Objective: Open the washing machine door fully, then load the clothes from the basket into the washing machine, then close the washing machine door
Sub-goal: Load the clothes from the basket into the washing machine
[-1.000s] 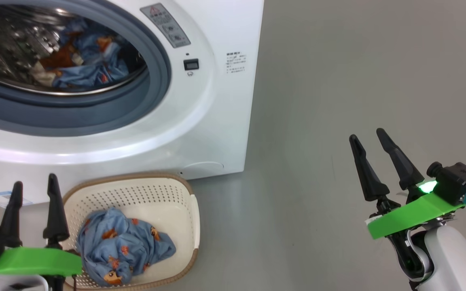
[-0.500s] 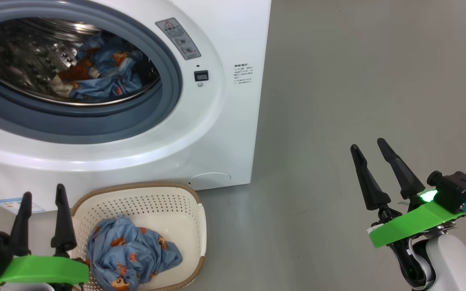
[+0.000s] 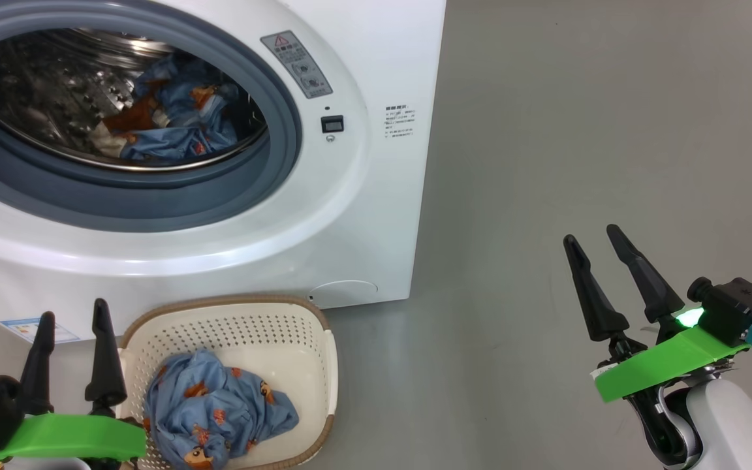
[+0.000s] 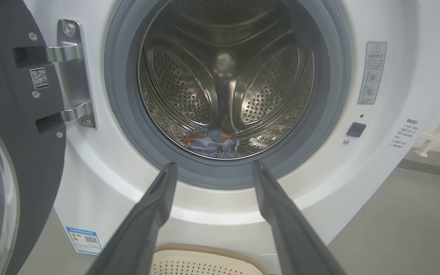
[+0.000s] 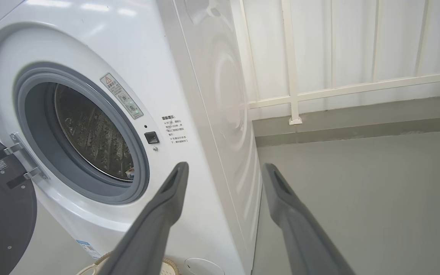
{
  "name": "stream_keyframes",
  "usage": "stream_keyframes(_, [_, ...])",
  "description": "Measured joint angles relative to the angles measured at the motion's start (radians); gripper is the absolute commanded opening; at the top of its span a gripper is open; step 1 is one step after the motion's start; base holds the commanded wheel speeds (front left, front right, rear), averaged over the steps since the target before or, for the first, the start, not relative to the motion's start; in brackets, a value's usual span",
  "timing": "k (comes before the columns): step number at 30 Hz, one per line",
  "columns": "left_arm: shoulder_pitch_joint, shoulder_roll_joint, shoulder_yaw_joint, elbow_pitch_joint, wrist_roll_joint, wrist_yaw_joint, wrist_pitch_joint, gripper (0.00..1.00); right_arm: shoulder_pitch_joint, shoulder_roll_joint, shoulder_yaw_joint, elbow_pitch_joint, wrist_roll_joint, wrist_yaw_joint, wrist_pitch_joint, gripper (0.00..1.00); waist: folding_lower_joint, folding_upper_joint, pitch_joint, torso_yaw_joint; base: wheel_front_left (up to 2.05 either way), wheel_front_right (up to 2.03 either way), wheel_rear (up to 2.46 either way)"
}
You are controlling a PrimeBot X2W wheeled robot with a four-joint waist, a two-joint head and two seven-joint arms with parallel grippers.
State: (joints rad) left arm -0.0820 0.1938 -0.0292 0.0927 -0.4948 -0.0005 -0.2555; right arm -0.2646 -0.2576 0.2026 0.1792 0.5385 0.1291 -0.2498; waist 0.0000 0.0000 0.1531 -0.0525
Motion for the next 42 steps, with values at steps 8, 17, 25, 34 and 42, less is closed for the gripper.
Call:
stream_keyframes(8, [0.001, -0.007, 0.001, 0.004, 0.007, -0.004, 0.000, 1.00, 0.000, -0.003, 0.004, 0.000, 0.000, 0.000, 0.000, 1.00, 0.0000, 0.0000, -0.009, 0.003, 0.00, 0.00, 0.00])
stream_keyframes(17, [0.003, -0.014, 0.003, 0.005, 0.007, -0.006, 0.000, 1.00, 0.003, -0.005, 0.009, 0.000, 0.000, 0.000, 0.000, 1.00, 0.0000, 0.0000, -0.015, 0.006, 0.00, 0.00, 0.00])
stream_keyframes(25, [0.003, -0.017, 0.003, 0.006, 0.007, -0.006, 0.000, 1.00, 0.003, -0.010, 0.011, 0.000, 0.001, 0.000, 0.000, 1.00, 0.0000, 0.0000, -0.005, 0.010, 0.00, 0.00, 0.00])
stream_keyframes(34, [0.002, -0.017, -0.013, 0.018, 0.021, -0.004, 0.011, 1.00, 0.002, -0.011, 0.021, -0.002, 0.002, 0.000, 0.000, 1.00, 0.0000, 0.0000, 0.039, 0.011, 0.00, 0.00, 0.00])
stream_keyframes(42, [-0.050, -0.014, -0.028, 0.045, 0.026, -0.004, 0.028, 1.00, -0.016, -0.005, 0.021, -0.012, 0.002, 0.000, 0.000, 1.00, 0.0000, 0.0000, 0.113, 0.010, 0.00, 0.00, 0.00])
